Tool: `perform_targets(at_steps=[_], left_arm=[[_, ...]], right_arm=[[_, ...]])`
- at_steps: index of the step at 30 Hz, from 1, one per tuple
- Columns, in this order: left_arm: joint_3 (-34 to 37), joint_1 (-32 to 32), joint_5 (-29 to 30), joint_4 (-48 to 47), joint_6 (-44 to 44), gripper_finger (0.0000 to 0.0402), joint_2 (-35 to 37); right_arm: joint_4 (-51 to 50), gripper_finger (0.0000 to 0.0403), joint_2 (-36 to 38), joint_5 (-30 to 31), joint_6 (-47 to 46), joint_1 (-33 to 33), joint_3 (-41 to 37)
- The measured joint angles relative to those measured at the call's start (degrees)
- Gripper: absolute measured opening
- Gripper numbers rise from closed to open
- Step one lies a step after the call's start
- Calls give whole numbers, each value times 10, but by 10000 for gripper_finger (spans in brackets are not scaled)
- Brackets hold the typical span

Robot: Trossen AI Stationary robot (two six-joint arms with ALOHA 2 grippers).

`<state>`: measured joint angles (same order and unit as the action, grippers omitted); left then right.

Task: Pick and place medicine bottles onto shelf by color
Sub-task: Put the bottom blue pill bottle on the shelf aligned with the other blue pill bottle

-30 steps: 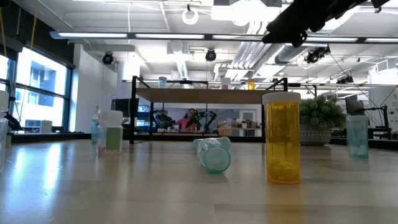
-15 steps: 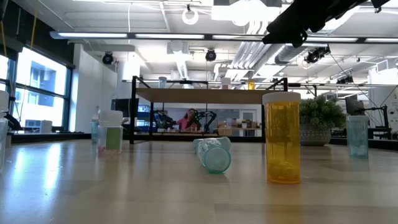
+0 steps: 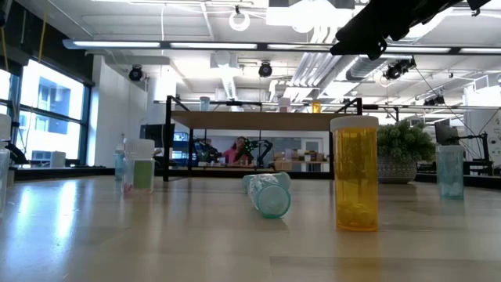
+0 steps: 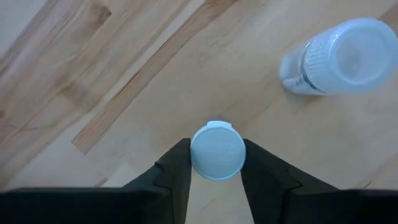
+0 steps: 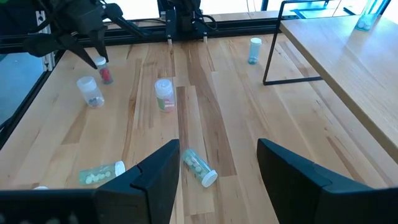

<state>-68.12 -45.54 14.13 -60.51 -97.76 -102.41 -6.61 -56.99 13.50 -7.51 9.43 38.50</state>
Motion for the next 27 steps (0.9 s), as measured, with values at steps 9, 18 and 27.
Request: perform_targets(at_steps=[9,18,27], left_arm=[[0,7,0,-7,38,110,4],[-1,53,13,-96,103,106,65],[-1,161,57,-135,264,108,175]], right_arm=[[0,204,0,0,-12,0,0],[0,204,0,0,-30,0,0],[-4,204,-3,0,-53,0,0]])
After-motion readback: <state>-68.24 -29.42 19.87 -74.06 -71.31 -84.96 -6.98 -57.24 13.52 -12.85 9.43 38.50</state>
